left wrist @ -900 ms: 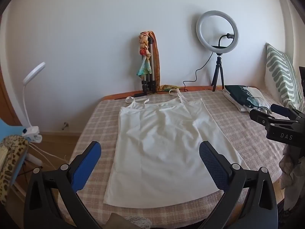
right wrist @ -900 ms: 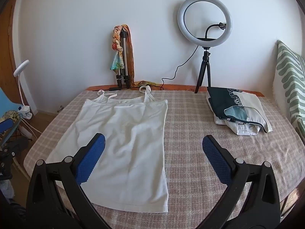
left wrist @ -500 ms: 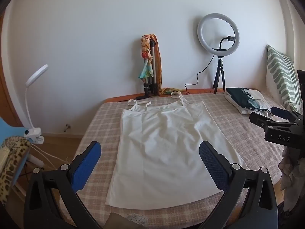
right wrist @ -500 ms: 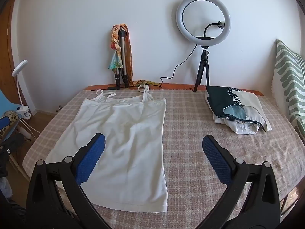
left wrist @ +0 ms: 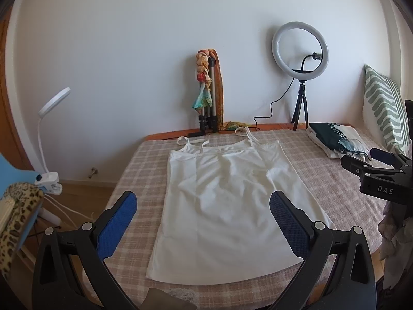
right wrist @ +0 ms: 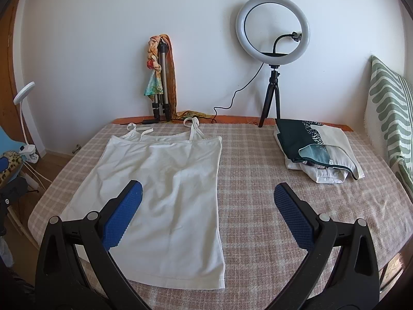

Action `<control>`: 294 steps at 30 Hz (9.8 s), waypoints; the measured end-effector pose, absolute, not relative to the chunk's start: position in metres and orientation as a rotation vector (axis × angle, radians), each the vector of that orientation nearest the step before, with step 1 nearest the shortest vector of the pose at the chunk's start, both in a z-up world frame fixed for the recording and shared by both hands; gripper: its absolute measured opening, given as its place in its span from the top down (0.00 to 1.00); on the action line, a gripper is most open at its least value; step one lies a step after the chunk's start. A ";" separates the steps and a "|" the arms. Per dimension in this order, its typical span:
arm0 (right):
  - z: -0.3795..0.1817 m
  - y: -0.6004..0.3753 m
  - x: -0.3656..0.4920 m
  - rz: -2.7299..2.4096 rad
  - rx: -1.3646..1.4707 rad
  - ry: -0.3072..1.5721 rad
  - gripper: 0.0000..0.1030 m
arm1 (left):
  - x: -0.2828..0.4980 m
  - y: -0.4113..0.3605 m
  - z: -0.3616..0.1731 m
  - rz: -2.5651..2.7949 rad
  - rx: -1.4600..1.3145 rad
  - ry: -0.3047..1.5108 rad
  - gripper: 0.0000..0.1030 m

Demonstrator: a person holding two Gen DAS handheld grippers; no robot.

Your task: Fold small clothes

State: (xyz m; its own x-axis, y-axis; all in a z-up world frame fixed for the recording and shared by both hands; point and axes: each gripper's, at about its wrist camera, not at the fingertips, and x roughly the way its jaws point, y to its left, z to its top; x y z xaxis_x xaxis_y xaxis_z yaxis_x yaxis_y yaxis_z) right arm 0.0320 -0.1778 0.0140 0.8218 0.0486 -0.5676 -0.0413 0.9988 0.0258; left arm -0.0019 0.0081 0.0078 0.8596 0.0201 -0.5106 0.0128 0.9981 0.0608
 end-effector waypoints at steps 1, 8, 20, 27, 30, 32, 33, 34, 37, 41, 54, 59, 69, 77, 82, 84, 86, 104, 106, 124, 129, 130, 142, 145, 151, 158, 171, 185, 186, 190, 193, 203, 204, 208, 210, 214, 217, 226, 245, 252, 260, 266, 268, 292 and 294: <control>0.014 -0.178 0.032 0.045 0.010 0.603 0.00 | -0.001 0.008 0.007 0.003 0.062 0.536 0.01; 0.015 -0.178 0.032 0.043 0.013 0.602 0.00 | -0.002 0.010 0.006 0.004 0.050 0.538 0.01; 0.017 -0.182 0.032 0.034 0.026 0.593 0.00 | -0.001 0.006 0.006 -0.020 0.045 0.541 0.01; 0.017 -0.181 0.031 0.036 0.037 0.589 0.00 | 0.000 0.007 0.006 -0.010 0.039 0.544 0.01; 0.017 -0.183 0.031 0.034 0.037 0.588 0.00 | 0.001 0.007 0.006 -0.010 0.043 0.546 0.01; 0.018 -0.183 0.031 0.033 0.036 0.587 0.00 | 0.001 0.007 0.004 -0.011 0.048 0.548 0.01; 0.018 -0.183 0.031 0.034 0.037 0.588 0.00 | 0.001 0.007 0.004 -0.012 0.050 0.549 0.01; 0.018 -0.183 0.031 0.035 0.038 0.589 0.00 | 0.001 0.007 0.003 -0.013 0.052 0.549 0.01; 0.017 -0.182 0.030 0.029 0.037 0.588 0.00 | 0.001 0.007 0.003 -0.010 0.057 0.548 0.01; 0.016 -0.183 0.031 0.026 0.038 0.588 0.00 | 0.001 0.007 0.002 -0.011 0.057 0.549 0.01; 0.013 -0.183 0.033 0.023 0.042 0.596 0.00 | -0.001 0.011 0.000 -0.008 0.071 0.546 0.01; 0.012 -0.179 0.036 0.023 0.040 0.596 0.00 | -0.001 0.015 -0.002 -0.009 0.064 0.556 0.01; 0.014 -0.174 0.042 0.036 0.047 0.590 0.00 | 0.003 0.024 -0.012 -0.057 0.021 0.609 0.01; 0.013 -0.154 0.058 0.111 0.092 0.599 0.00 | 0.022 0.071 -0.065 0.033 -0.145 0.840 0.02; 0.008 -0.135 0.083 0.231 0.134 0.671 0.00 | 0.023 0.098 -0.088 0.076 -0.198 0.897 0.07; 0.006 -0.121 0.096 0.274 0.116 0.702 0.00 | 0.023 0.107 -0.095 0.090 -0.210 0.922 0.11; 0.006 -0.106 0.109 0.318 0.090 0.724 0.00 | 0.023 0.114 -0.102 0.088 -0.235 0.943 0.16; -0.066 0.059 0.288 0.552 0.138 1.126 0.41 | 0.037 0.136 -0.150 -0.004 -0.378 1.060 0.61; -0.077 0.073 0.304 0.538 0.146 1.147 0.45 | 0.040 0.138 -0.150 -0.001 -0.367 1.059 0.61; -0.139 0.157 0.378 0.375 -0.076 1.231 0.48 | 0.055 0.140 -0.154 -0.079 -0.364 1.037 0.92; -0.141 0.160 0.382 0.348 -0.136 1.219 0.82 | 0.055 0.146 -0.152 -0.116 -0.429 1.016 0.97; -0.140 0.157 0.383 0.355 -0.124 1.224 0.88 | 0.053 0.146 -0.150 -0.118 -0.425 1.004 0.97; -0.103 0.110 0.380 0.404 -0.045 1.154 0.96 | 0.050 0.114 -0.116 -0.226 -0.394 0.899 0.99; -0.095 0.095 0.376 0.397 -0.032 1.146 0.96 | 0.052 0.101 -0.111 -0.259 -0.372 0.897 0.99; -0.089 0.062 0.375 0.372 -0.026 1.134 0.96 | 0.057 0.071 -0.112 -0.335 -0.331 0.934 0.99; -0.108 0.030 0.374 0.272 -0.074 1.145 0.96 | 0.063 0.038 -0.114 -0.379 -0.262 0.961 0.99; -0.127 0.023 0.373 0.265 -0.114 1.146 0.95 | 0.076 0.025 -0.136 -0.465 -0.363 1.090 0.90; -0.061 -0.055 0.320 0.294 0.005 1.023 0.55 | 0.041 0.001 -0.085 -0.433 -0.182 0.909 0.90; -0.057 -0.065 0.313 0.293 0.017 1.017 0.55 | 0.041 -0.002 -0.081 -0.432 -0.165 0.893 0.90; -0.040 -0.101 0.286 0.286 0.068 0.996 0.55 | 0.040 -0.023 -0.074 -0.434 -0.105 0.843 0.90; -0.031 -0.129 0.270 0.278 0.103 0.979 0.55 | 0.038 -0.040 -0.073 -0.445 -0.069 0.830 0.90; -0.037 -0.218 0.257 0.226 0.214 0.962 0.55 | 0.033 -0.106 -0.078 -0.566 0.019 0.821 0.75; -0.040 -0.223 0.259 0.221 0.209 0.965 0.54 | 0.032 -0.112 -0.079 -0.579 0.020 0.822 0.69; -0.058 -0.242 0.266 0.214 0.249 0.985 0.54 | 0.026 -0.137 -0.089 -0.608 0.059 0.845 0.67; -0.068 -0.249 0.270 0.217 0.275 1.000 0.50 | 0.025 -0.149 -0.098 -0.621 0.088 0.869 0.67; -0.086 -0.250 0.280 0.237 0.271 1.026 0.41 | 0.022 -0.167 -0.111 -0.627 0.134 0.898 0.67; -0.096 -0.250 0.290 0.247 0.287 1.041 0.41 | 0.021 -0.176 -0.114 -0.631 0.153 0.902 0.67; -0.119 -0.241 0.319 0.253 0.326 1.043 0.41 | 0.029 -0.190 -0.124 -0.581 0.190 0.909 0.67; -0.127 -0.204 0.332 0.307 0.279 1.037 0.94 | 0.039 -0.140 -0.113 -0.509 -0.003 0.855 0.95; -0.096 -0.183 0.331 0.310 0.279 0.999 0.95 | 0.035 -0.118 -0.105 -0.469 -0.064 0.821 0.95; -0.080 -0.156 0.336 0.312 0.309 0.985 0.95 | 0.029 -0.084 -0.103 -0.398 -0.146 0.795 0.95; -0.081 -0.118 0.338 0.350 0.289 0.991 0.95 | 0.025 -0.064 -0.109 -0.353 -0.166 0.798 0.95; -0.087 -0.103 0.340 0.363 0.267 1.002 0.95 | 0.025 -0.059 -0.113 -0.338 -0.170 0.809 0.95; -0.085 -0.087 0.330 0.374 0.230 0.983 0.73 | 0.007 -0.029 -0.113 -0.224 -0.125 0.823 0.90; -0.073 -0.096 0.316 0.381 0.214 0.966 0.69 | -0.001 -0.025 -0.106 -0.234 -0.124 0.801 0.90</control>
State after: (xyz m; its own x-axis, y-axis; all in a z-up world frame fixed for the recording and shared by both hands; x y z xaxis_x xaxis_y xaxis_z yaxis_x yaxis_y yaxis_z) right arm 0.3158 -0.0959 -0.0728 0.5099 0.4073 -0.7577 -0.2194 0.9133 0.3432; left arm -0.0013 -0.0250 -0.1058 0.6719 -0.2542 -0.6956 0.1605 0.9669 -0.1983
